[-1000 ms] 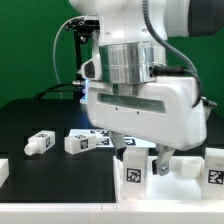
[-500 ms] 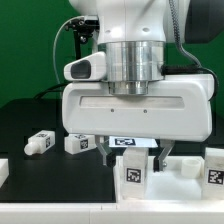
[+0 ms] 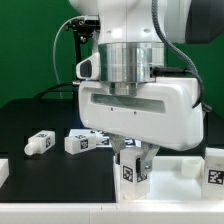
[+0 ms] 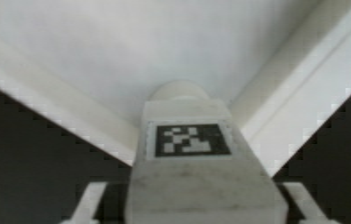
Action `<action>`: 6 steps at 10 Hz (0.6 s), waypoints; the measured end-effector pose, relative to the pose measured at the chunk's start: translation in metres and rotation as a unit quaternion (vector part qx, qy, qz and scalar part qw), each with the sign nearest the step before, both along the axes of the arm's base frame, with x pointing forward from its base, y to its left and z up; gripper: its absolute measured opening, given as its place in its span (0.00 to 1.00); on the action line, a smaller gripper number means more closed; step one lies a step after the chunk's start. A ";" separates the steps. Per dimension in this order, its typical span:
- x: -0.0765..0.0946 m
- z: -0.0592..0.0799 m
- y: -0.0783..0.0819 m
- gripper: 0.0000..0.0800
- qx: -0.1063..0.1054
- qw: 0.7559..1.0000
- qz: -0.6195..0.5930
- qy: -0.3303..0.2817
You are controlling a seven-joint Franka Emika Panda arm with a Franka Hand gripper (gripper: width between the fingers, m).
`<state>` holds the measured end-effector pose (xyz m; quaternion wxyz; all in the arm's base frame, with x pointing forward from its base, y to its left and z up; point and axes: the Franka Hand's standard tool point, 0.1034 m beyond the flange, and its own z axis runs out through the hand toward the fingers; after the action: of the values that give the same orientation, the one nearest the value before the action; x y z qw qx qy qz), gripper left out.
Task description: Assemble square table
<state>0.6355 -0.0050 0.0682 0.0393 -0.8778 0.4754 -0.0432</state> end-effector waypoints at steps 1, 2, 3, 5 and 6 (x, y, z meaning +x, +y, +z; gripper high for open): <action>0.000 0.000 -0.002 0.35 0.019 0.996 -0.089 0.002; -0.001 0.000 -0.001 0.35 0.036 0.983 -0.181 0.008; -0.002 -0.001 0.003 0.35 0.043 0.964 -0.261 0.013; -0.002 -0.001 0.002 0.35 0.051 0.948 -0.314 0.012; -0.002 -0.001 0.002 0.36 0.051 0.947 -0.317 0.013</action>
Offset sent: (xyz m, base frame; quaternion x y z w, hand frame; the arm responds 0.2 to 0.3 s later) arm 0.0047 0.0071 -0.0080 0.0199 0.0133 0.2292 0.9731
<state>0.6338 -0.0027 0.0675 0.0624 -0.6793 0.7309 -0.0180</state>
